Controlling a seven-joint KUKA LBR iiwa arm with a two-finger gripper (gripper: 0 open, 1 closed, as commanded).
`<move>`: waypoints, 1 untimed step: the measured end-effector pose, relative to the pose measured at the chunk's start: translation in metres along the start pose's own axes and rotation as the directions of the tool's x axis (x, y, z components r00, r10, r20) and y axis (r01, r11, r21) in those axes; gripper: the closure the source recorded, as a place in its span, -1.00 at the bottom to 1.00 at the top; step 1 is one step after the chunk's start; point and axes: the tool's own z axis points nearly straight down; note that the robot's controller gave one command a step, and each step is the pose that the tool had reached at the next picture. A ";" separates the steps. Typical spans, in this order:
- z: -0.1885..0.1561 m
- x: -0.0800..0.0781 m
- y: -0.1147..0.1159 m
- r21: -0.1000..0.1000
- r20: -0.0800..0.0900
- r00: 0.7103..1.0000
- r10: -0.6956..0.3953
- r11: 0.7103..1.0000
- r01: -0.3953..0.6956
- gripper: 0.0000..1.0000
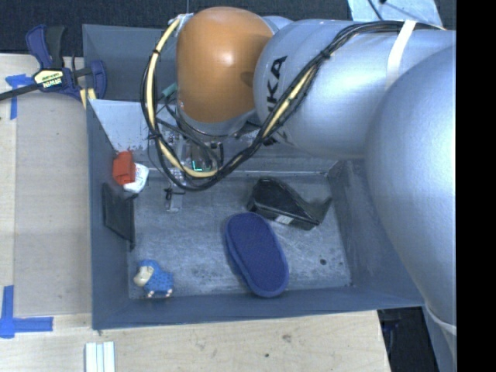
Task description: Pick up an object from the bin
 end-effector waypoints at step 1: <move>0.128 0.115 0.012 0.000 0.006 0.995 -0.104 0.995 0.104 -1.00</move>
Offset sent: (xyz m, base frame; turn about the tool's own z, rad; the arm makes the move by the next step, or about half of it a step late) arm -0.1150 0.0117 -0.1258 -0.0996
